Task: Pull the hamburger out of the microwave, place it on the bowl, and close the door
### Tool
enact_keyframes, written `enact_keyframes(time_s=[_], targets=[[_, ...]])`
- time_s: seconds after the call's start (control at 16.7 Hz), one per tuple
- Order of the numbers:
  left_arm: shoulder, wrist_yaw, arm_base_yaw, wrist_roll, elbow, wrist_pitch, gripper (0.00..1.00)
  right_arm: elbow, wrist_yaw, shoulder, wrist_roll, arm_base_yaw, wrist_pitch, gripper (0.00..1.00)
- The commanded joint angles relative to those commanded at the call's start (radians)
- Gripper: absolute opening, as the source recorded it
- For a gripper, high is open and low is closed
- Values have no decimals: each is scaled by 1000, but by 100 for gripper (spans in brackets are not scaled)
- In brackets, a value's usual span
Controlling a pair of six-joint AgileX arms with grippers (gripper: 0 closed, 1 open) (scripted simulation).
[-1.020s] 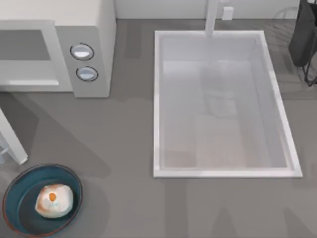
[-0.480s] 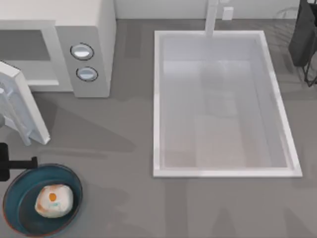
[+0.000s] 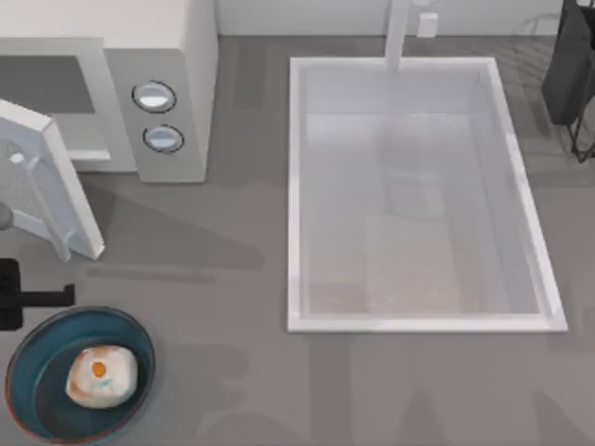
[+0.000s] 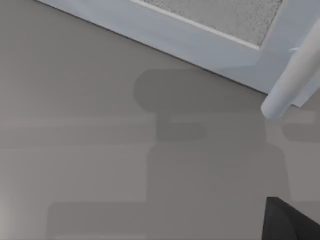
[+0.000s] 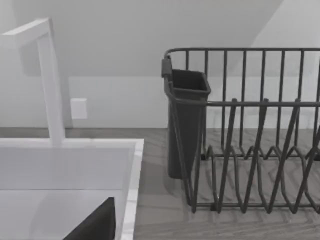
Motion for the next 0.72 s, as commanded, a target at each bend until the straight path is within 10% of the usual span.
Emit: enact_keyframes(time_s=[0.72], targets=[[476, -4, -10, -1, 270, 198, 0, 0, 0, 0, 0, 0, 0, 100]])
